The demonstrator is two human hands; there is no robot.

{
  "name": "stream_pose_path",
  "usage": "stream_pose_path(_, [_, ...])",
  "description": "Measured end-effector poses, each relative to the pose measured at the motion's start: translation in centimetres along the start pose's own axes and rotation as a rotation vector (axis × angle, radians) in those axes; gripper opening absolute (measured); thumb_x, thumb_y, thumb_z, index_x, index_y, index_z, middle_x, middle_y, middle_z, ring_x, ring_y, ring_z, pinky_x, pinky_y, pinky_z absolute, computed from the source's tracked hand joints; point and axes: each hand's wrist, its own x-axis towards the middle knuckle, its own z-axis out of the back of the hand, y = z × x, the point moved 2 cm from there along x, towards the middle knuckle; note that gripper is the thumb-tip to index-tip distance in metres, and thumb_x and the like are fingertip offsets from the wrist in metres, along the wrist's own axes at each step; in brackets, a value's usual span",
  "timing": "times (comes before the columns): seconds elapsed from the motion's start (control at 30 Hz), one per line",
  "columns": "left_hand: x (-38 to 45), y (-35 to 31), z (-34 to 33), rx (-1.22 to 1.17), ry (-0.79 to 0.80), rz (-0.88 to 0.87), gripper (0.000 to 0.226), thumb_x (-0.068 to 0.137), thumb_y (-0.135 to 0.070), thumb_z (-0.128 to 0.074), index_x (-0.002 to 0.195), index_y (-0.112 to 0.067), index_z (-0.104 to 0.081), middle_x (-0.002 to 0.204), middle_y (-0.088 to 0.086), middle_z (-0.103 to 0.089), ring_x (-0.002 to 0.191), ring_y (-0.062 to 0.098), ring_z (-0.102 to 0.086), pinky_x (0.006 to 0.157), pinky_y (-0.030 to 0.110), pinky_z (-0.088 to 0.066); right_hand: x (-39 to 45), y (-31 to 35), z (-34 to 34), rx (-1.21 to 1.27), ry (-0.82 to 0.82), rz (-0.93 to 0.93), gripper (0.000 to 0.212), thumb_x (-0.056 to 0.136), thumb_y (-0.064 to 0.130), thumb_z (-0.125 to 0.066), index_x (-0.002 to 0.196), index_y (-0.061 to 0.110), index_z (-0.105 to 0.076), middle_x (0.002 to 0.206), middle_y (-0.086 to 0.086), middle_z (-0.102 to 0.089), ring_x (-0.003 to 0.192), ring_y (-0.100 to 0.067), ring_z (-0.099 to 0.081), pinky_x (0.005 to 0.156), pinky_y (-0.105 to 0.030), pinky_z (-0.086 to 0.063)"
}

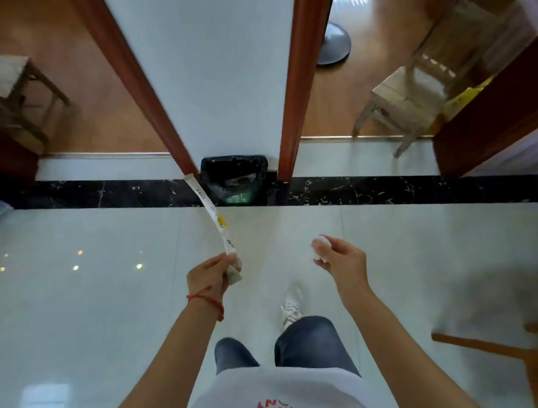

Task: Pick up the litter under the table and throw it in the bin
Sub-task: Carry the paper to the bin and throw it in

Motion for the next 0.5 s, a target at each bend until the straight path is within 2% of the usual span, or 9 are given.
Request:
stream_pose_path(0.13, [1.9,-2.9,-3.3,-0.086,-0.012,0.036,0.019,0.079,-0.004,-0.065,0.091,0.011,-0.064,0.067,0.012,-0.063,0.064,0.019,-0.058,0.047,0.016,-0.052,4.7,3.4,-1.3,0.018,0.033,-0.033,0.020,0.080,0.007,-0.068,0.100,0.004,-0.067,0.083,-0.001,-0.066,0.075,-0.011,-0.061,0.063,-0.017,-0.056])
stream_pose_path(0.23, [3.8,-4.7,-5.2,-0.173,-0.073,0.093,0.016,0.077,-0.001,-0.066,0.089,0.010,-0.065,0.060,0.010,-0.064,0.059,0.017,-0.058,0.041,0.013,-0.047,7.6,5.2,-2.6,0.026,0.035,-0.084,0.021,0.080,0.007,-0.068,0.100,0.002,-0.066,0.083,-0.001,-0.065,0.077,-0.012,-0.062,0.066,-0.019,-0.055])
stream_pose_path(0.37, [6.8,-6.6,-6.5,-0.172,-0.074,0.116,0.014,0.076,-0.003,-0.068,0.085,0.007,-0.067,0.051,0.003,-0.066,0.059,0.018,-0.060,0.049,0.018,-0.051,10.5,6.8,-5.2,0.031,0.056,-0.108,0.007,0.080,0.007,-0.069,0.087,0.010,-0.068,0.082,-0.002,-0.066,0.078,-0.014,-0.063,0.071,-0.022,-0.053])
stream_pose_path(0.43, [8.6,-7.6,-6.7,-0.155,-0.066,0.129,0.009,0.076,-0.003,-0.068,0.081,0.005,-0.068,0.047,0.001,-0.066,0.059,0.018,-0.061,0.056,0.022,-0.053,11.9,7.0,-6.5,0.029,0.047,-0.115,0.009,0.080,0.007,-0.069,0.089,0.009,-0.068,0.082,-0.003,-0.066,0.080,-0.015,-0.063,0.073,-0.023,-0.054])
stream_pose_path(0.5, [10.6,-8.6,-6.8,-0.165,-0.059,0.148,0.004,0.078,-0.002,-0.066,0.077,0.003,-0.067,0.046,0.000,-0.066,0.055,0.016,-0.062,0.055,0.021,-0.056,13.2,7.1,-7.9,0.027,0.033,-0.127,0.008,0.081,0.008,-0.068,0.087,0.012,-0.068,0.083,-0.002,-0.067,0.081,-0.015,-0.064,0.073,-0.021,-0.054])
